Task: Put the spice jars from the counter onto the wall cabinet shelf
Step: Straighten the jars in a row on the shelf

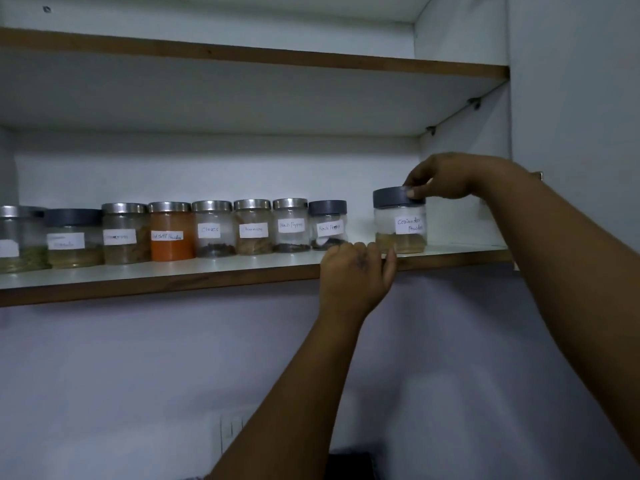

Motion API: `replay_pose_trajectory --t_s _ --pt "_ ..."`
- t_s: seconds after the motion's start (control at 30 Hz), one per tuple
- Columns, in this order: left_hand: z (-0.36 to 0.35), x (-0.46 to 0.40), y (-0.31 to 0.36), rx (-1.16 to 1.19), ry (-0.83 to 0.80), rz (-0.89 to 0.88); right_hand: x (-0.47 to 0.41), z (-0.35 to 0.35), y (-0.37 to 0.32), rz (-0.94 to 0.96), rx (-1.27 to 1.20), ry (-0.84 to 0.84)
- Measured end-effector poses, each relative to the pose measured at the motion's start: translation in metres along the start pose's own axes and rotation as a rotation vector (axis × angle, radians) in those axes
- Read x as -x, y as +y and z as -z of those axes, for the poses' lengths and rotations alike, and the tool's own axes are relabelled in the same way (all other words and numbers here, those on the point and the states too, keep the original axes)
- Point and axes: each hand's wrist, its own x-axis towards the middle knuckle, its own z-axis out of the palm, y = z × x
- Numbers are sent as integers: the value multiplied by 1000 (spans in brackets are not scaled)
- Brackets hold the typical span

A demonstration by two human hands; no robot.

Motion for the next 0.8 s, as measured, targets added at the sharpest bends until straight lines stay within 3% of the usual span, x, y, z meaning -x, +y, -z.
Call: replay_pose_trajectory --t_s 0.23,0.57,0.8 --pt "-13 2 -1 -79 183 -58 -45 -30 -1 0 38 48" --pt "-25 4 -5 -149 264 -112 -122 -65 -14 30 257 -40" --pt "-26 4 -6 -134 304 -90 -133 -84 0 18 75 29"
